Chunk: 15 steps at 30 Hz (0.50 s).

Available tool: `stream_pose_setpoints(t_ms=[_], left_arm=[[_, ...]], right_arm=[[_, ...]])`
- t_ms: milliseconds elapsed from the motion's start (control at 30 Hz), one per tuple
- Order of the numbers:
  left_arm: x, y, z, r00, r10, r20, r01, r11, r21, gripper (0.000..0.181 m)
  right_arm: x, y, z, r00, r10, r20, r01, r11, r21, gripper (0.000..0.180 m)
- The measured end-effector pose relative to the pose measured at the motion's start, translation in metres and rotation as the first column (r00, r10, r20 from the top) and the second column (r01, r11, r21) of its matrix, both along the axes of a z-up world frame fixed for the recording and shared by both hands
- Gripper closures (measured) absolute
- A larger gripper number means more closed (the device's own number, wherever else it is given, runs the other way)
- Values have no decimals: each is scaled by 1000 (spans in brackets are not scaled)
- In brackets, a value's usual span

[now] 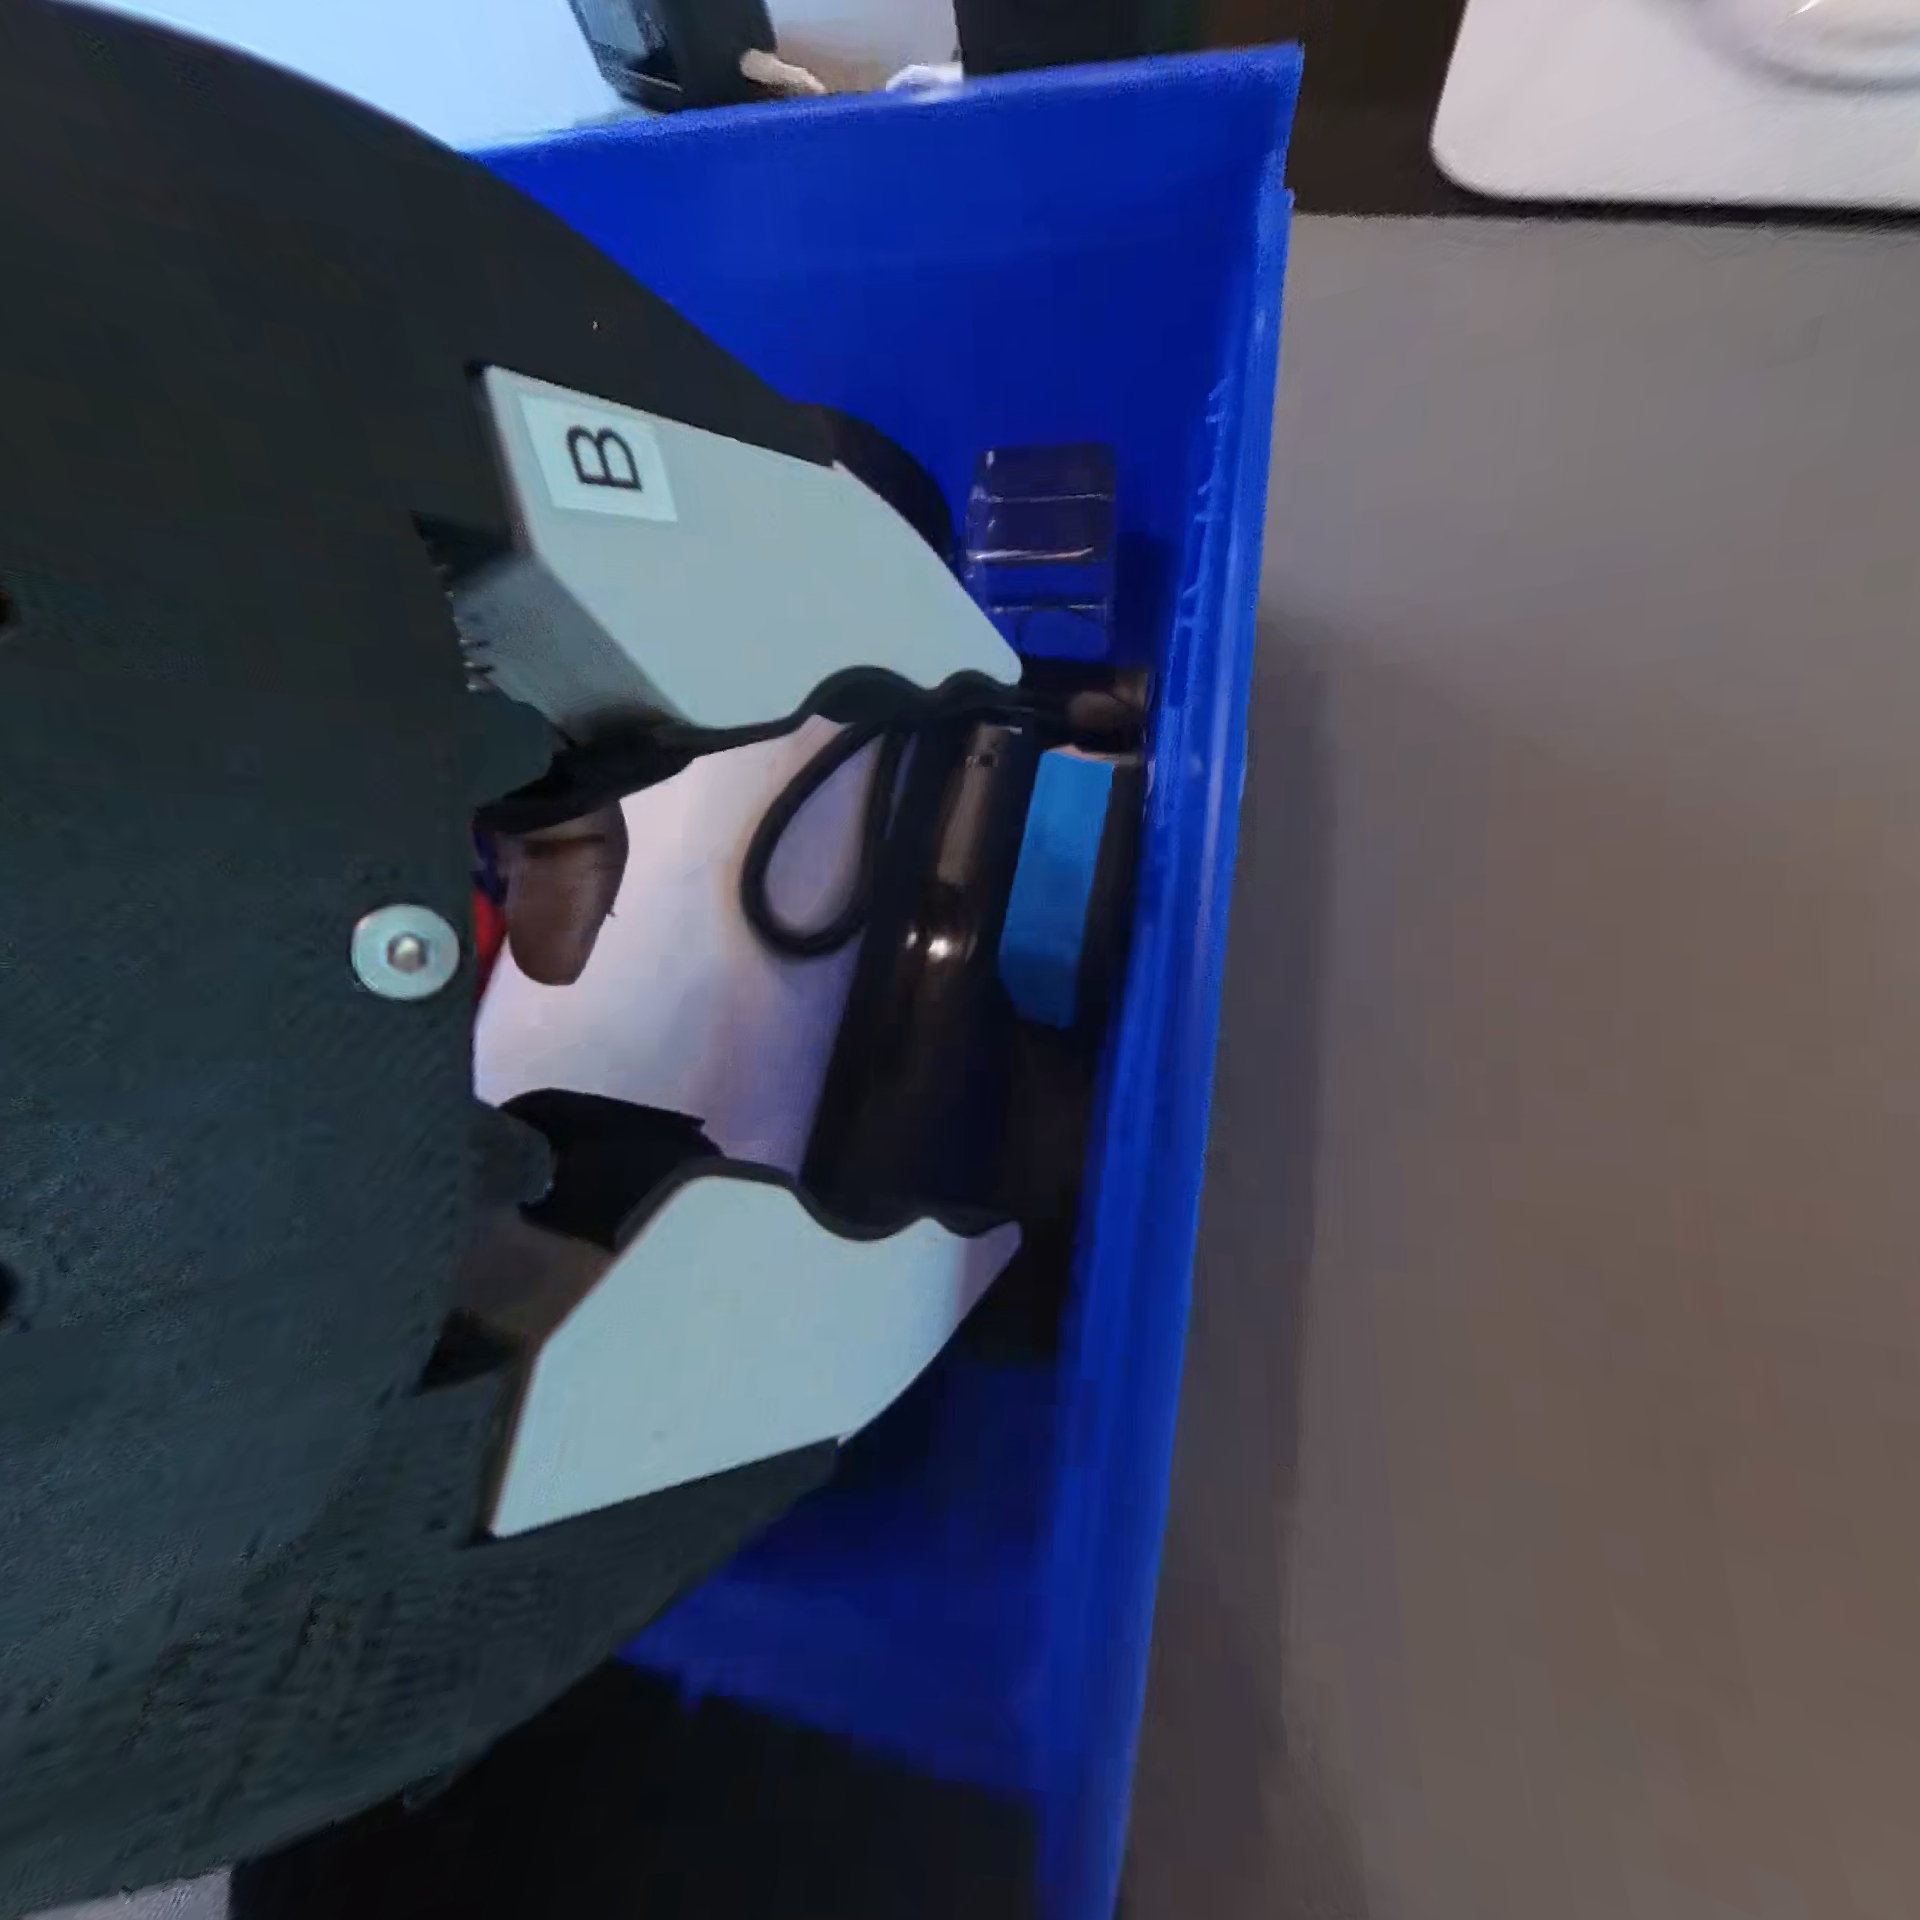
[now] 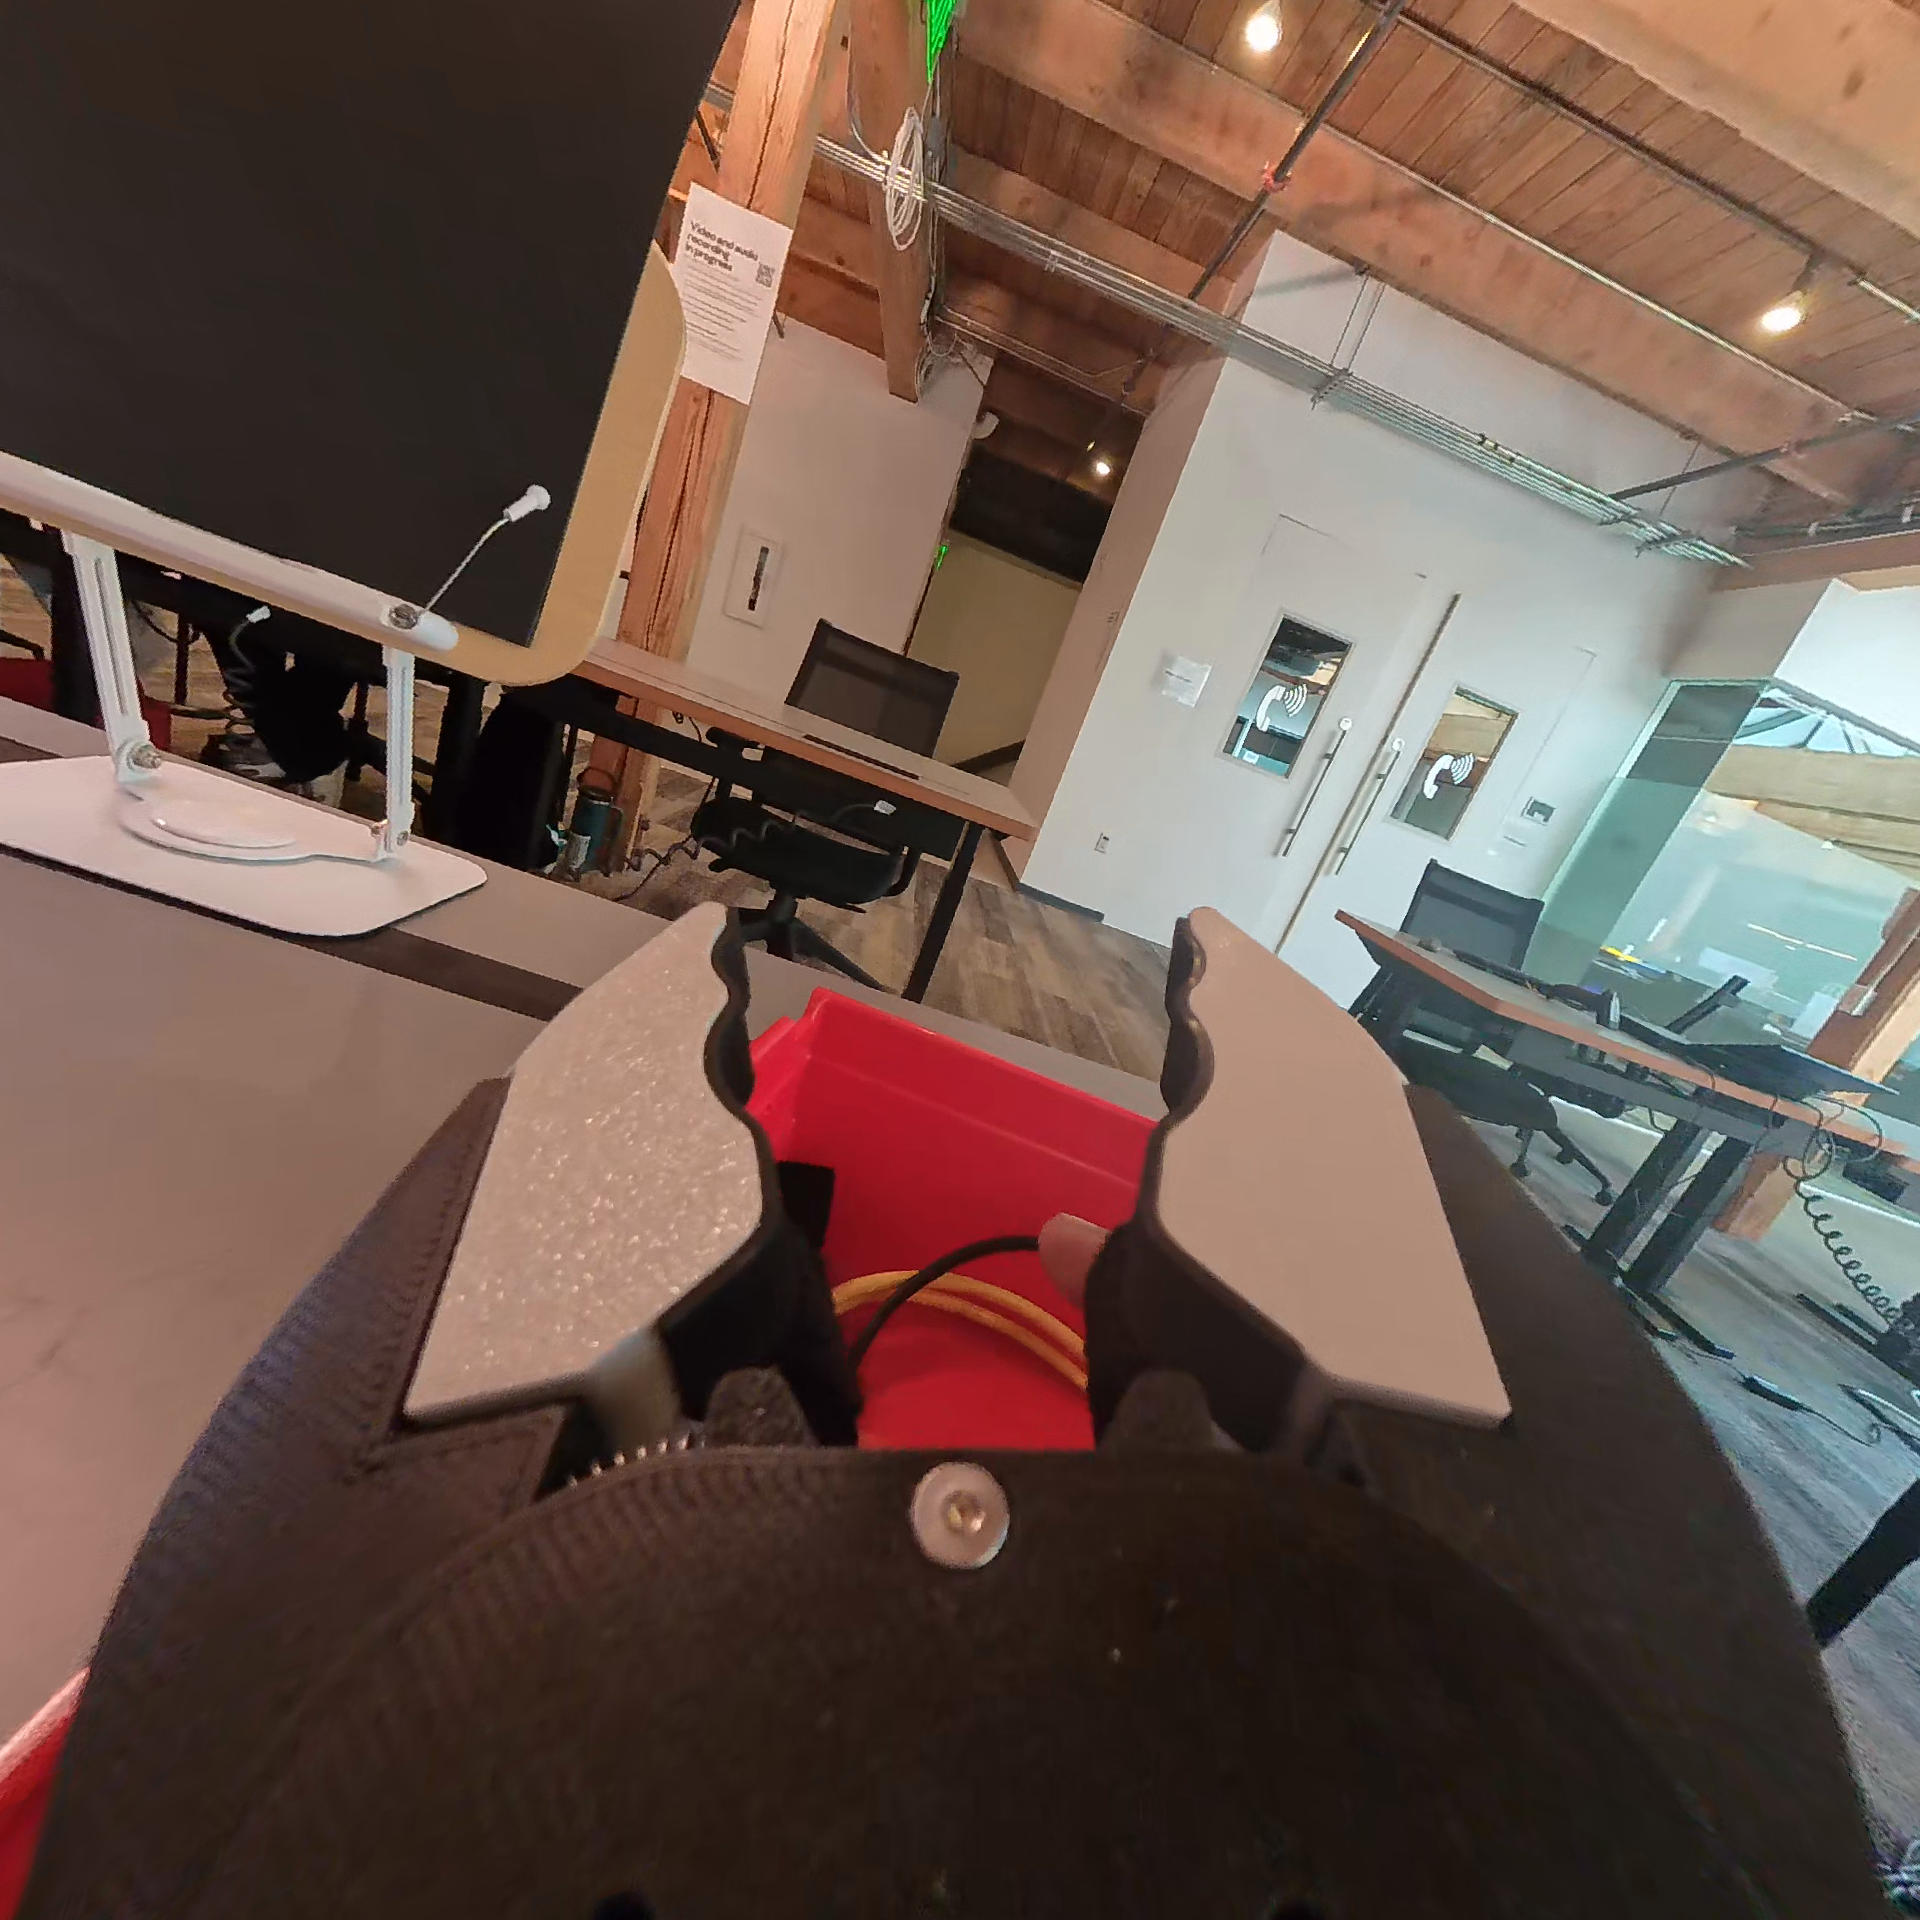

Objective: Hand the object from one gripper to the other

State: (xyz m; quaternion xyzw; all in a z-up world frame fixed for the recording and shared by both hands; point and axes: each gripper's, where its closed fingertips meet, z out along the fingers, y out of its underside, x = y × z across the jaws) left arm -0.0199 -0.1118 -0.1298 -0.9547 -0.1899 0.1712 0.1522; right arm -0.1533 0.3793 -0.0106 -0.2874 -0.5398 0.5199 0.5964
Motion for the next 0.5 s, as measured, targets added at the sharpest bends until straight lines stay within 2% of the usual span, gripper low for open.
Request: stream_pose_setpoints(t_ms=[133,167,200,267,333,400,433,467,500], left_arm=[[-21,2,-23,994,-2,112,-2,999,34,96],[-18,1,-30,987,-11,157,6,999,35,108],[-22,-4,-32,990,5,140,-6,1000,9,119],[-17,-9,-20,993,2,118,-5,1000,23,122],[-16,-7,10,999,39,7,-40,993,108,126],[-14,-6,55,978,98,-183,-57,975,216,125],[-15,-2,87,935,141,-326,-40,954,296,125],[-13,8,124,858,184,-480,27,916,400,125],[-3,25,164,756,220,-616,165,847,506,125]], right_arm=[[0,1,1,1000,3,-7,-3,1000,-10,102],[1,1,1,1000,4,-8,-4,1000,-14,102],[2,1,1,1000,5,-6,-5,1000,-18,102],[4,1,3,1000,6,-19,-6,1000,-27,103],[10,0,13,998,0,-56,-2,1000,-28,106],[22,-7,33,993,26,-115,-34,997,-68,109],[31,-13,45,987,56,-153,-73,991,-112,111],[42,-20,58,976,98,-197,-132,977,-167,113],[55,-29,71,957,156,-245,-212,951,-223,116]])
